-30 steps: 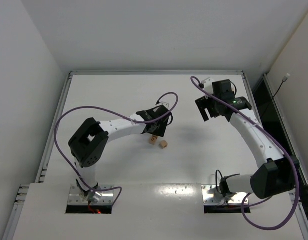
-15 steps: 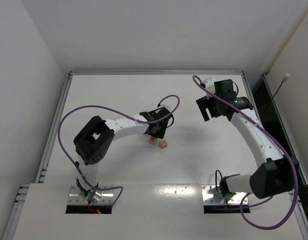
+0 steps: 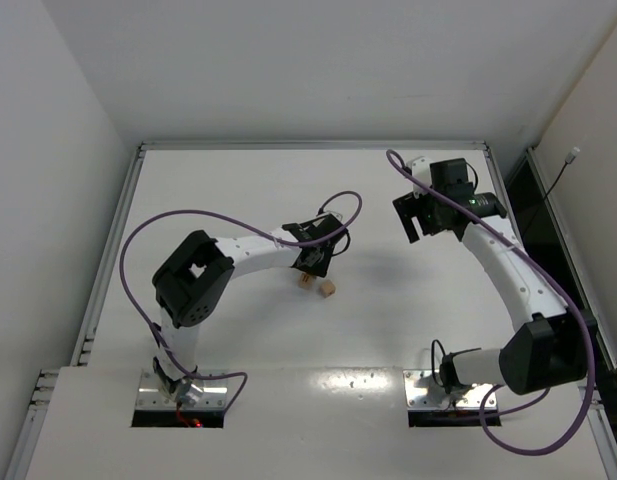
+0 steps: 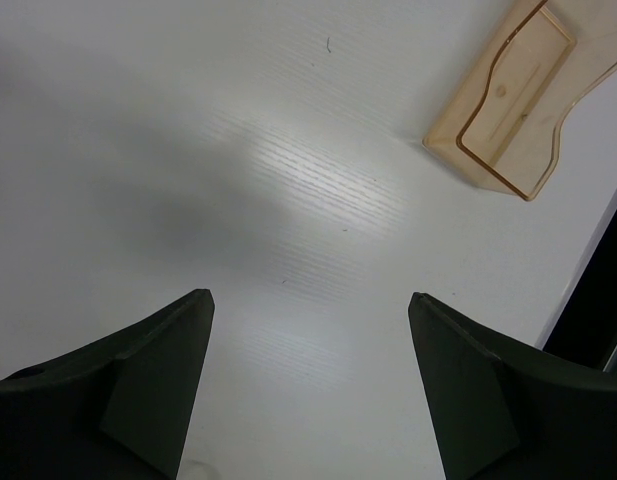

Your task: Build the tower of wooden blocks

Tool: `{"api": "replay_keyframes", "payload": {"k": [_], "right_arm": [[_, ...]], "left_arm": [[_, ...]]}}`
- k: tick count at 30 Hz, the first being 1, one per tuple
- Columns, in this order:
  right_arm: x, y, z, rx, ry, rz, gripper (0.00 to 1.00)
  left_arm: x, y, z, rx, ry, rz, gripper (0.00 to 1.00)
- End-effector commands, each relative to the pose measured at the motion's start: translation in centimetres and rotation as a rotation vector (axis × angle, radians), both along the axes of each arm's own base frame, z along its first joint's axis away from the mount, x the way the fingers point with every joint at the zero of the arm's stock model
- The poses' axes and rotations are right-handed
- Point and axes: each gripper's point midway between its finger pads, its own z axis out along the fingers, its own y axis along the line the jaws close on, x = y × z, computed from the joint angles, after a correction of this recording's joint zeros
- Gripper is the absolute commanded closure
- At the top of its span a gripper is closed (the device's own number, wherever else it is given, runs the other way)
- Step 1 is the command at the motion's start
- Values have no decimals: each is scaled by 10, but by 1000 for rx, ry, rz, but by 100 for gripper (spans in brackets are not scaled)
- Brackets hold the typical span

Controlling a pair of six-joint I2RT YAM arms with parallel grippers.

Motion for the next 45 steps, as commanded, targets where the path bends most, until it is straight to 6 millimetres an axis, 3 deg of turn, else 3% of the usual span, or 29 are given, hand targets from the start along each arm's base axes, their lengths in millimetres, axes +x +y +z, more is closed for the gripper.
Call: {"api": "replay_keyframes", "payload": {"k": [1, 5, 9, 15, 18, 19, 21, 25, 27, 28, 34, 36, 39, 41, 45], "right_arm": [[6, 4, 6, 29, -18, -3, 24], [6, 5, 3, 34, -8, 2, 24], [6, 5, 3, 34, -8, 2, 25], [4, 6, 2, 41, -6, 8, 25], [4, 7, -1, 39, 3, 8, 25], [4, 7, -1, 39, 3, 8, 25], [5, 8, -5, 43, 24, 13, 25], [13, 11, 1, 52, 12, 19, 25], [17, 15, -1, 62, 21, 28, 25], [23, 18, 3, 71, 15, 35, 25], [33, 24, 6, 87, 26, 61, 25], [35, 25, 6, 88, 25, 61, 25], [38, 24, 6, 79, 25, 54, 25], [41, 24, 6, 79, 26, 54, 25], [47, 23, 7, 67, 22, 56, 25]], "left_arm": [[7, -8, 7, -27, -13, 1, 72], [7, -5, 6, -18, -13, 14, 84], [8, 0, 27, -38, -64, 28, 93], [9, 12, 82, -97, -186, 24, 100], [2, 17, 122, -143, -254, 4, 100], [2, 18, 122, -137, -256, -3, 100], [0, 21, 142, -156, -280, -9, 100], [4, 8, 180, -205, -312, -54, 100], [8, -2, 183, -212, -300, -76, 100], [16, -7, 199, -238, -317, -72, 100], [32, -27, 202, -248, -246, -129, 100], [38, -23, 183, -218, -179, -122, 100], [48, -14, 172, -198, -142, -88, 100], [49, -14, 170, -205, -126, -91, 100], [45, -8, 148, -142, -64, -82, 100]]}}
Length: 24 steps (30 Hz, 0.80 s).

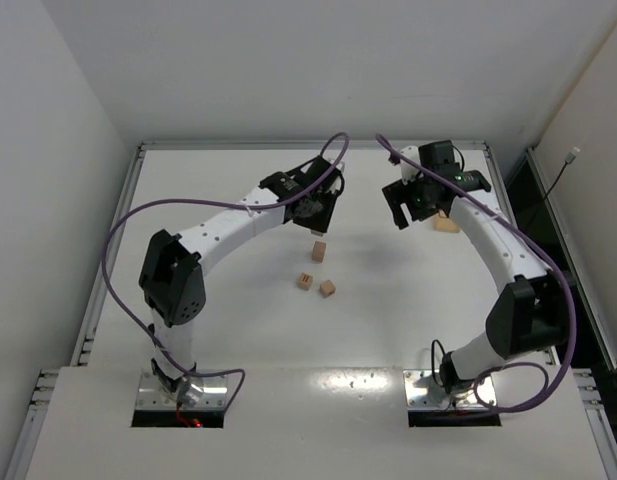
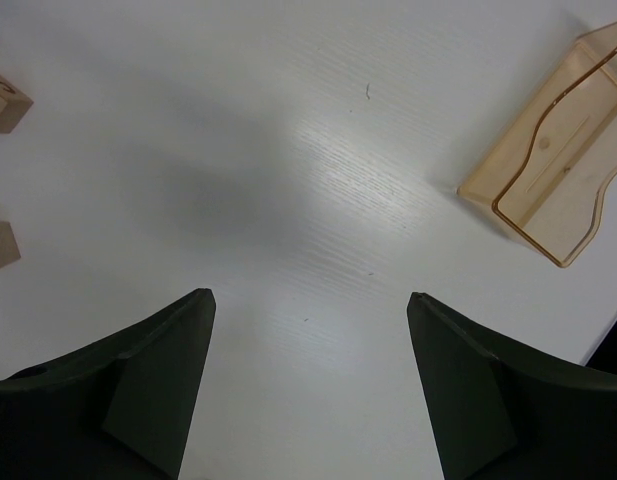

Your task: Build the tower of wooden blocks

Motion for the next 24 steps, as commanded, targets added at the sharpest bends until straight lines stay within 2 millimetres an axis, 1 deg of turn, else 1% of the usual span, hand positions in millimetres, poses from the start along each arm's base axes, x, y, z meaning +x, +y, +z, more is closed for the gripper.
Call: {"api": "replay_keyframes", "payload": {"k": [1, 2, 5, 8, 9, 10, 11, 13, 14, 16, 19, 20, 22, 23, 24], "right_arm": [[14, 2, 11, 11, -35, 2, 25], [17, 1, 11, 4, -36, -3, 25], [19, 1, 12, 4, -38, -3, 25], [20, 2, 5, 1, -20, -3, 25], [22, 5, 9, 3, -29, 6, 25], [22, 6, 5, 1, -20, 6, 25], [22, 6, 5, 1, -20, 6, 25], [24, 6, 9, -2, -30, 13, 25], [25, 6, 5, -4, -21, 13, 25], [25, 6, 5, -4, -21, 13, 24], [24, 7, 5, 3, -20, 19, 24], [24, 7, 5, 3, -20, 19, 24], [24, 7, 5, 3, -20, 19, 24], [24, 7, 9, 5, -29, 19, 24], [22, 6, 5, -2, -21, 26, 24]], "left_arm": [[1, 3, 8, 11, 15, -15, 100], [1, 3, 2, 20, 25, -15, 100], [1, 1, -3, 21, 37, -20, 100], [3, 3, -11, 27, 56, -16, 100], [5, 1, -13, 28, 57, -16, 100], [5, 1, -13, 28, 57, -16, 100], [5, 1, -17, 34, 64, -16, 100], [7, 0, -16, 28, 57, -16, 100], [8, 1, -20, 39, 59, -11, 100], [5, -3, -20, 40, 59, -20, 100], [6, -1, -20, 45, 54, -15, 100], [5, -7, -19, 40, 47, -25, 100], [6, -5, -23, 53, 47, -18, 100], [3, -9, -23, 53, 47, -27, 100], [4, -7, -23, 59, 42, -22, 100]]}}
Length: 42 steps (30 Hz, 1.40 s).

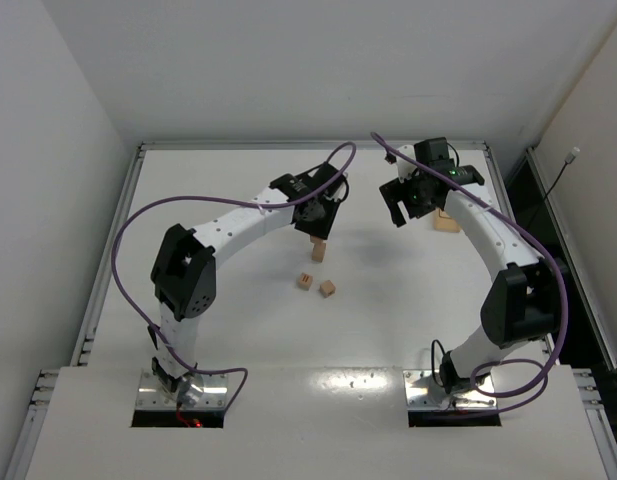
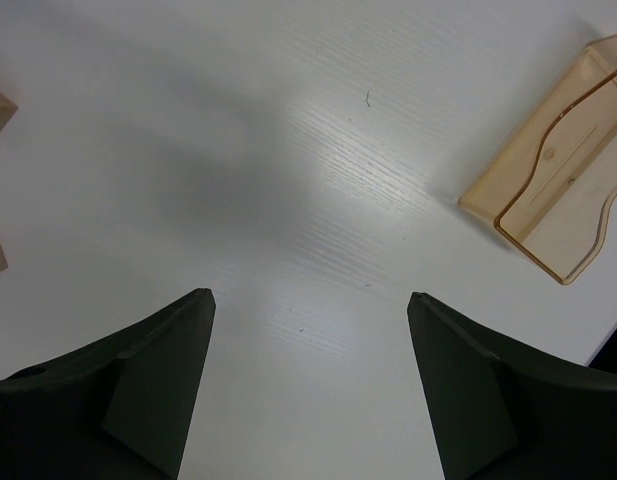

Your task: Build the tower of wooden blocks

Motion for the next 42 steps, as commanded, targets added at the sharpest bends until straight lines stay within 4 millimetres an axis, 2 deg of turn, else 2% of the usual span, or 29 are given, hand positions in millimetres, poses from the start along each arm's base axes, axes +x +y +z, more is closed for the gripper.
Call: {"api": "replay_keyframes", "payload": {"k": [1, 3, 6, 12, 14, 22, 42], "right_arm": [[9, 5, 16, 12, -50, 20, 24], [9, 4, 20, 13, -59, 20, 24], [6, 6, 16, 19, -49, 26, 24], [2, 5, 15, 17, -39, 26, 24], [2, 5, 15, 17, -39, 26, 24], [1, 1, 12, 16, -30, 16, 24], [-9, 1, 8, 21, -20, 22, 24]], "left_arm": [[8, -10, 9, -13, -42, -2, 100], [10, -11, 10, -19, -49, -2, 100], [8, -7, -1, 7, -34, 3, 100], [9, -6, -6, 13, -39, 8, 100], [8, -4, -14, 26, -26, 8, 100], [6, -9, -10, 19, -32, -1, 100], [6, -12, -27, 35, -5, -27, 100]]}}
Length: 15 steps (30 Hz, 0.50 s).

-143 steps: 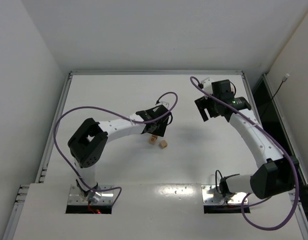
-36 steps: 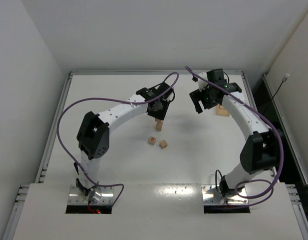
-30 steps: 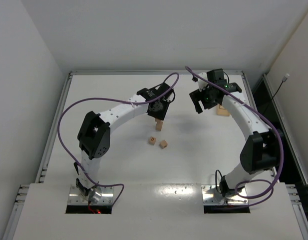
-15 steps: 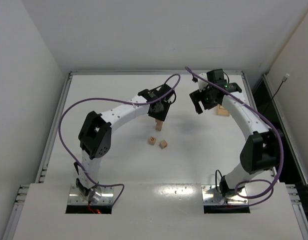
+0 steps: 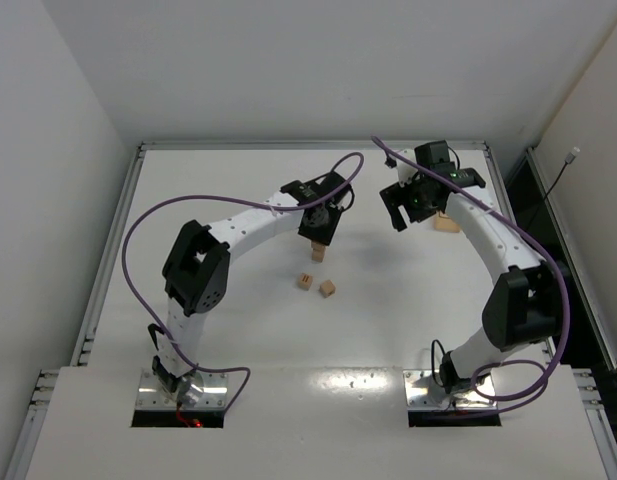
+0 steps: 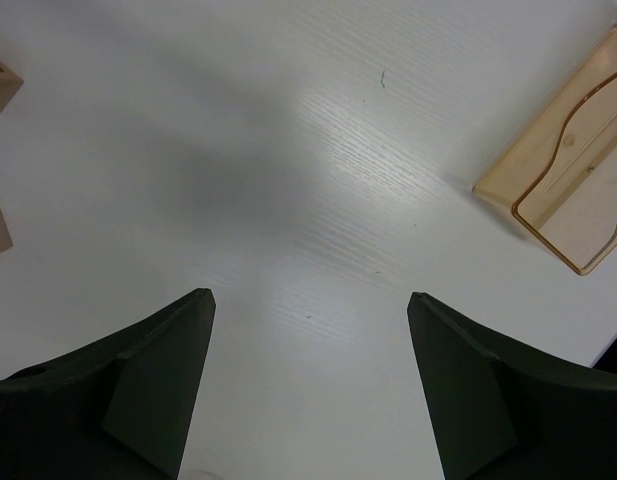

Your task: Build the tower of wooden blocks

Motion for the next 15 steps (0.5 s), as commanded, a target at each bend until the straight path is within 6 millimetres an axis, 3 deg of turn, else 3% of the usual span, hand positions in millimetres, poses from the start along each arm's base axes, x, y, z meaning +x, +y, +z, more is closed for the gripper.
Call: {"api": "replay_keyframes", "payload": {"k": [1, 15], "right_arm": [[2, 1, 12, 20, -44, 6, 24], [2, 2, 12, 22, -45, 19, 24]], "left_arm": [[2, -8, 6, -21, -22, -25, 100], [-3, -10, -6, -18, 14, -47, 96]]}}
